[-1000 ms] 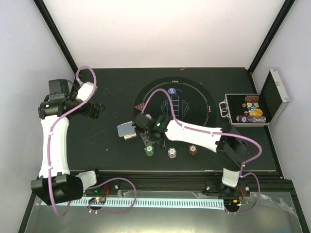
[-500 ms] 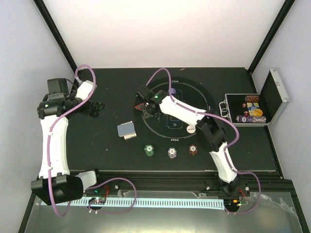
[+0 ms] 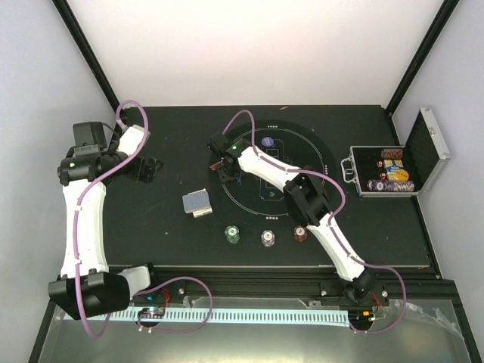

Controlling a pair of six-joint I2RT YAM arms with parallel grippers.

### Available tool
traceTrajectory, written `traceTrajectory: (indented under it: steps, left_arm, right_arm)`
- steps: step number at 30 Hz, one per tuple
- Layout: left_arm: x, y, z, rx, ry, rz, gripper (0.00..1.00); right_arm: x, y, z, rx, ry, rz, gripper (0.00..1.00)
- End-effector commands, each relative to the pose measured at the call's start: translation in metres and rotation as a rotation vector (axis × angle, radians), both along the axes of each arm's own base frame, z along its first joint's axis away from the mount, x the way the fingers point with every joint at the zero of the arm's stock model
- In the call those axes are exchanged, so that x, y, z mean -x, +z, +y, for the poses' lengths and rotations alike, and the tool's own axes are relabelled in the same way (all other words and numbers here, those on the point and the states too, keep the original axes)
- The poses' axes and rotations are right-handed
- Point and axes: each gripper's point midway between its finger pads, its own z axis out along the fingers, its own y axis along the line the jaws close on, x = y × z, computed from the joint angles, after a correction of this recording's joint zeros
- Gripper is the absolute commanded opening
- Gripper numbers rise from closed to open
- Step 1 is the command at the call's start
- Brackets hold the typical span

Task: Distribute texas hold em gaming equipment

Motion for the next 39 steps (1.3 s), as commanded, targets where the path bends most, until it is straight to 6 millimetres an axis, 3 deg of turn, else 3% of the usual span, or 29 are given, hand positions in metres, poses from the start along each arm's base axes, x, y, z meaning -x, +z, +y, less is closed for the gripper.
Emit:
traceTrajectory:
  steps: [1, 10, 12, 14, 18, 23, 27, 31, 35, 39]
  left_arm:
    - [-0.002, 0.009, 0.0, 0.012, 0.007, -0.036, 0.99]
    - [0.0, 0.01, -0.001, 0.006, -0.006, -0.042, 0.99]
    - [0.001, 0.01, -0.002, 0.007, -0.008, -0.044, 0.99]
    - [0.002, 0.009, -0.002, 0.006, -0.008, -0.041, 0.99]
    - [0.004, 0.009, -0.002, 0.007, -0.009, -0.038, 0.99]
    - [0.006, 0.01, -0.004, 0.011, -0.019, -0.038, 0.99]
    - [0.007, 0.009, -0.005, 0.008, -0.021, -0.041, 0.99]
    - [0.007, 0.008, -0.003, 0.003, -0.012, -0.041, 0.99]
    - [0.007, 0.005, -0.001, -0.011, -0.005, -0.047, 0.99]
    - [0.007, 0.004, -0.001, -0.013, -0.004, -0.051, 0.99]
  right_arm:
    - [-0.005, 0.001, 0.007, -0.029, 0.013, -0.001, 0.07]
    - [-0.004, -0.009, 0.003, -0.014, 0.007, 0.02, 0.19]
    - [-0.005, -0.007, 0.003, -0.014, 0.008, 0.017, 0.29]
    - [-0.005, -0.004, 0.002, -0.008, 0.006, 0.011, 0.52]
    - [-0.007, 0.014, -0.001, -0.002, 0.012, -0.014, 0.78]
    - [0.002, 0.053, -0.014, -0.001, 0.003, -0.071, 0.84]
    - [0.036, 0.081, -0.021, -0.013, 0.016, -0.109, 0.87]
    - [0.088, 0.095, -0.021, -0.037, 0.047, -0.118, 0.89]
    - [0.14, 0.087, -0.014, -0.065, 0.094, -0.086, 0.94]
    - [0.176, 0.07, -0.01, -0.045, 0.133, -0.05, 0.96]
